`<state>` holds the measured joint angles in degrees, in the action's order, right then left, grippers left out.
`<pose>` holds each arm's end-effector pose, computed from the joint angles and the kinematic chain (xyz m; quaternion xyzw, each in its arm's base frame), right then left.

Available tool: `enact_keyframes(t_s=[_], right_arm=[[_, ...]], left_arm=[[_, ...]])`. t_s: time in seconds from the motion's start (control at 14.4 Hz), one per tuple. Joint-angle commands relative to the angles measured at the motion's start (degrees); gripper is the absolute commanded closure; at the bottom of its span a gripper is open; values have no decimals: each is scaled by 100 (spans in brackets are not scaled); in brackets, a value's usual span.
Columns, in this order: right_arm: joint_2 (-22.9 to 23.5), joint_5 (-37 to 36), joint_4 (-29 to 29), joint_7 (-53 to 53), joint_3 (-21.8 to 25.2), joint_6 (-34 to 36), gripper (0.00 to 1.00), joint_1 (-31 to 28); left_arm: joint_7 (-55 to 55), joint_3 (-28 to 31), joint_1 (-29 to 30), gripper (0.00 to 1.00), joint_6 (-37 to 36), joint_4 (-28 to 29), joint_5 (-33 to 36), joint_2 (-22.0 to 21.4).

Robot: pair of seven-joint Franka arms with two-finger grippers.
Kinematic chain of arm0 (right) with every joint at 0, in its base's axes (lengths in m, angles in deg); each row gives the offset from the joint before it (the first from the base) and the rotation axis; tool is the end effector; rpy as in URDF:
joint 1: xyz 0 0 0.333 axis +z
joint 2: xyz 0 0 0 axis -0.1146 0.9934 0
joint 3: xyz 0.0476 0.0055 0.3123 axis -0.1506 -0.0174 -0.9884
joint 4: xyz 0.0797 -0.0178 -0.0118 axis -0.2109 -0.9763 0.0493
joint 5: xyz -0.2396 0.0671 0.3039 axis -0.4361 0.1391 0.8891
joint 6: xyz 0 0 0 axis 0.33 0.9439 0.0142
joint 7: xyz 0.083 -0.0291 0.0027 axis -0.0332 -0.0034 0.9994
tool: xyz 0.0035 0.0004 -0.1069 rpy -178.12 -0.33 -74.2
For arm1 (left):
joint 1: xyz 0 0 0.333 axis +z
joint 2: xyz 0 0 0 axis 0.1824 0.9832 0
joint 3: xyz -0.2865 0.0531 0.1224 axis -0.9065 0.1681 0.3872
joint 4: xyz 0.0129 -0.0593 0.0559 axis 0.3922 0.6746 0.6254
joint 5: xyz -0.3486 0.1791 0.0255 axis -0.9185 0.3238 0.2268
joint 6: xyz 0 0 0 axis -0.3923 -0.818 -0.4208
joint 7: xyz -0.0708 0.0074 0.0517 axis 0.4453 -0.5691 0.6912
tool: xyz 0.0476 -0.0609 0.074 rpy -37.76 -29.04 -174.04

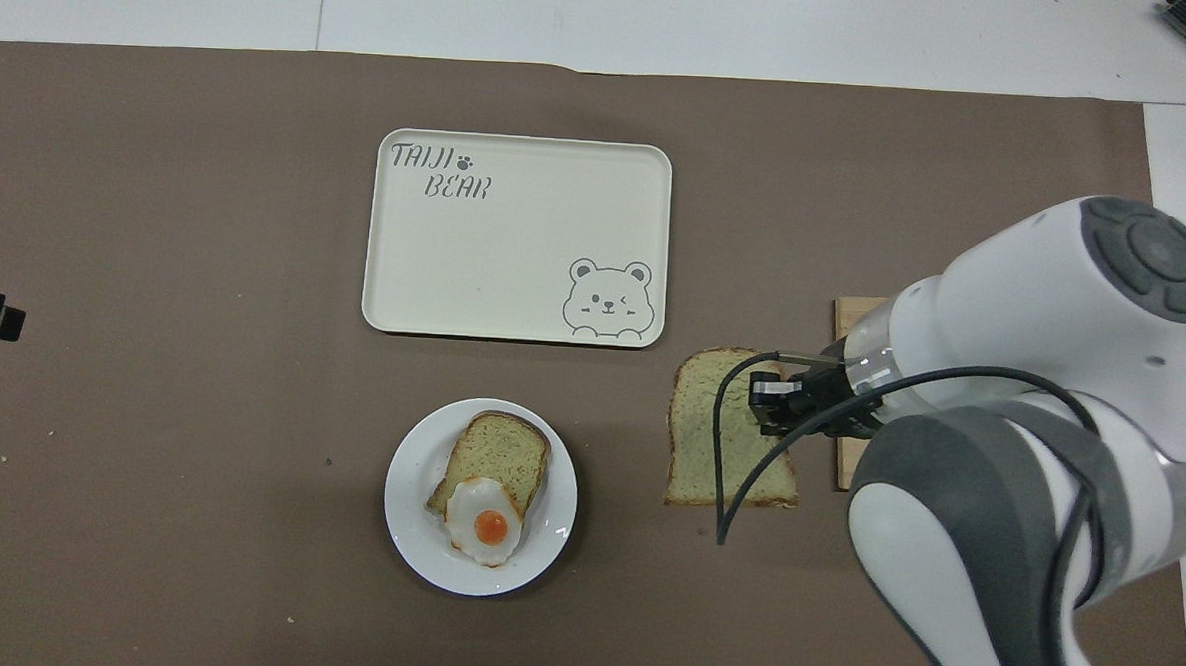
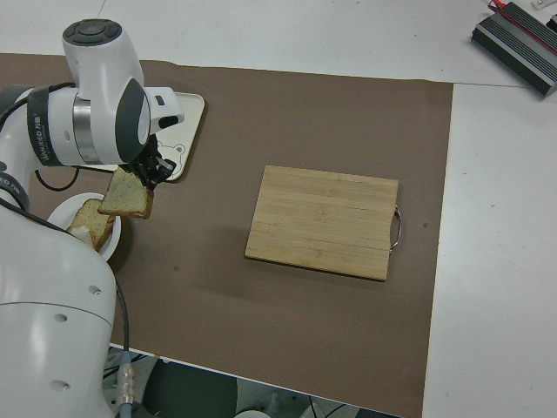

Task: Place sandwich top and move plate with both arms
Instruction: 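Carry the bread slice with the right gripper over the egg plate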

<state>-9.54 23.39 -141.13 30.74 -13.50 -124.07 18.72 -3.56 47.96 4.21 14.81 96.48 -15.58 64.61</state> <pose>0.5060 0.2083 0.5179 -0.9876 0.0648 0.1007 0.1018 0.5185 -0.0106 0.6837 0.9960 -0.0862 -0.0175 0.0138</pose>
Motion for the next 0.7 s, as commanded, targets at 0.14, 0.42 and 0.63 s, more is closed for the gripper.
enact_keyframes(t_s=[0.14,0.42,0.63], right_arm=[[231,380,-181,-429,24,-732,100,817],[538,927,-172,-500,24,-1294,100,1265],[1030,927,-146,-947,33,-2260,100,1880]], left_arm=[[-55,2,14,0,-26,146,-27,-143],[-55,2,14,0,-26,146,-27,-143],[-46,-7,6,0,-26,146,-27,-135]])
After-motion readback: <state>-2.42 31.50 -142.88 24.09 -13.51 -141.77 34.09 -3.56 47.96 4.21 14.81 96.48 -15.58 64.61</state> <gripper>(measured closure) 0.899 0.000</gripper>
